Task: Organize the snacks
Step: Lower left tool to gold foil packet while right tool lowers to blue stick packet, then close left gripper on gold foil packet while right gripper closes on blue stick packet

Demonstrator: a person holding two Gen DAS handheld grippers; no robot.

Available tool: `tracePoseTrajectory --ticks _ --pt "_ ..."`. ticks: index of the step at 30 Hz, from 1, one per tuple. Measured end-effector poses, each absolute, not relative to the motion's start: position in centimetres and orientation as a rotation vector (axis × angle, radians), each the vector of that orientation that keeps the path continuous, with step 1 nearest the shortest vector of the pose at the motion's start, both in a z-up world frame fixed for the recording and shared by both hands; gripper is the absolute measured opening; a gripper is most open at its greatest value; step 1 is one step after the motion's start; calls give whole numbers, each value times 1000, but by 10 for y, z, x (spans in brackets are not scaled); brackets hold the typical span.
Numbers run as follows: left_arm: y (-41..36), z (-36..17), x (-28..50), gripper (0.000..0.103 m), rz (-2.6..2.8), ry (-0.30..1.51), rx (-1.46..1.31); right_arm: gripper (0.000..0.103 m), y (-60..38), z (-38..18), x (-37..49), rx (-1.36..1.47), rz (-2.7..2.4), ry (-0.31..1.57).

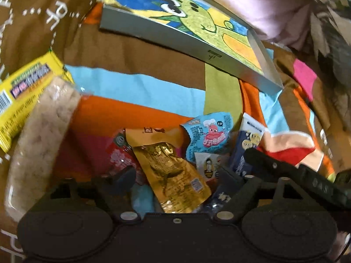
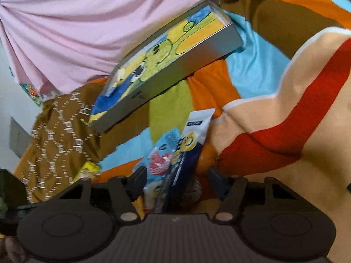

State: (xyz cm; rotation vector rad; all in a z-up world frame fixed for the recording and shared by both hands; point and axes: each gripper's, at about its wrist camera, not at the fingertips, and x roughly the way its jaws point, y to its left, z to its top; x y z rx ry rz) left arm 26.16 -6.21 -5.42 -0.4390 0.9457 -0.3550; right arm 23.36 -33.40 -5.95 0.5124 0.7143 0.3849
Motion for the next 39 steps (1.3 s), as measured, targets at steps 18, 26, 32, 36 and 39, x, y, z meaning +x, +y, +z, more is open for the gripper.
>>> tracePoseTrajectory --ticks 18,26,32,36,39 --pt "-45 -74 265 42 -259 980 -721 29 -323 -76 239 557 427 816" --pt "-45 -58 264 40 -273 933 -748 18 -311 -63 231 456 445 768" --pt "-57 -45 271 40 -302 879 -734 18 -309 -62 230 460 445 775" --pt "-64 -50 275 40 -282 851 -763 18 -308 -63 231 455 453 776" --pt "-69 -51 272 40 -274 833 -728 18 -307 -64 231 452 455 776"
